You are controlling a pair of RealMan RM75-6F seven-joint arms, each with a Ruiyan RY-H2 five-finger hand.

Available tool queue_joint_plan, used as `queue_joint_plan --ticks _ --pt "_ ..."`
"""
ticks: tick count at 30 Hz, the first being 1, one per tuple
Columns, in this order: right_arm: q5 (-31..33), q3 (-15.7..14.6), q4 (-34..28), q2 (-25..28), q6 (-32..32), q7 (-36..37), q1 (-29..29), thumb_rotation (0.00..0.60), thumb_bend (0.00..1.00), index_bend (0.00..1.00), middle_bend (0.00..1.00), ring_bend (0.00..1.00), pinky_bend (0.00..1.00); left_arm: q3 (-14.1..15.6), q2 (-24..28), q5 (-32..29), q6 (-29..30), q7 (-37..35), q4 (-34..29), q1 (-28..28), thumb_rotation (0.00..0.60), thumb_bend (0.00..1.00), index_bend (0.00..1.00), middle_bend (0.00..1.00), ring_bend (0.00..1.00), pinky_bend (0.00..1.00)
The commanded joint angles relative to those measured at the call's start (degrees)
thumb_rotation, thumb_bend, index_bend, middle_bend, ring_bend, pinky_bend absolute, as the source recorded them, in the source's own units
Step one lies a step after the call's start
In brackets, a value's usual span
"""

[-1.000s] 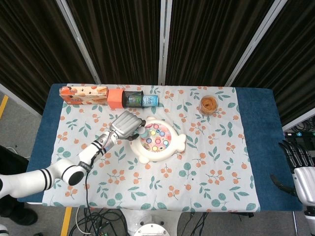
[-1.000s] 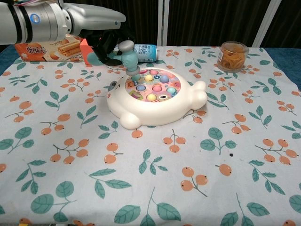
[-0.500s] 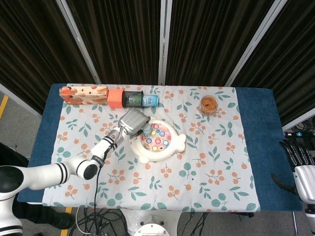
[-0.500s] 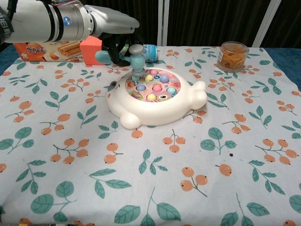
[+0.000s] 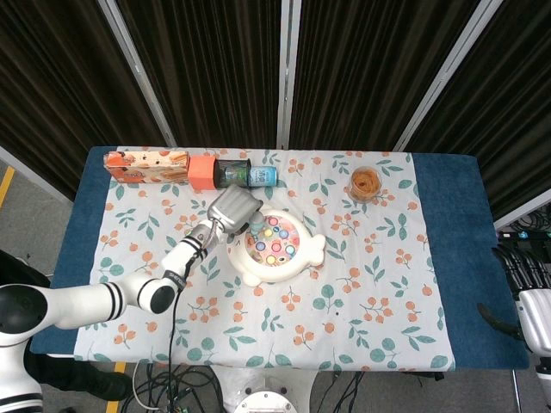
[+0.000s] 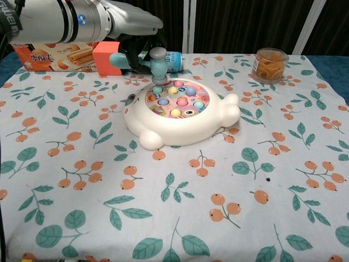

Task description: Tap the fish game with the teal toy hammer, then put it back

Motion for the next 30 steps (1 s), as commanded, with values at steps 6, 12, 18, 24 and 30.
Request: queue_joint_plan --ticks 6,12,18,24,30 --pt "0.4 0.0 0.1 -0.1 -0.6 0.0 0.2 0.6 0.14 0.0 0.08 0.0 0.0 1.8 -2.0 -1.6 -1.0 0.2 2.1 -1.1 0.6 0.63 0.66 0.67 0.56 0.64" --pt "0.6 0.1 0.0 0.0 -0.4 0.0 0.0 0.6 0.14 0.0 0.08 0.0 0.0 2.3 -2.3 -1.9 -1.1 -0.3 2.8 -1.6 0.6 0.63 0.66 0.67 0.56 0.64" --pt "0.3 0.1 0.0 -0.1 -0.3 0.1 0.0 0.6 0.14 0.0 0.09 0.0 0.0 1.9 0.0 -1.1 1.0 -0.7 -0.1 -1.5 0.6 0.63 0.66 0.67 0.56 0.64" --pt "0.6 0.0 0.1 -0.2 -0.4 0.1 -0.1 0.6 0.14 0.0 0.09 0.0 0.0 2.9 -1.5 -2.2 0.3 -0.1 1.2 -2.1 0.6 0.63 0.66 0.67 0.56 0.64" --pt "0.7 0.0 -0.1 0.0 -0.4 -0.2 -0.1 0.6 0.14 0.0 0.09 0.0 0.0 3.6 -2.9 -2.4 -0.2 -0.3 3.0 -2.3 0.6 0.63 0.66 0.67 0.56 0.64"
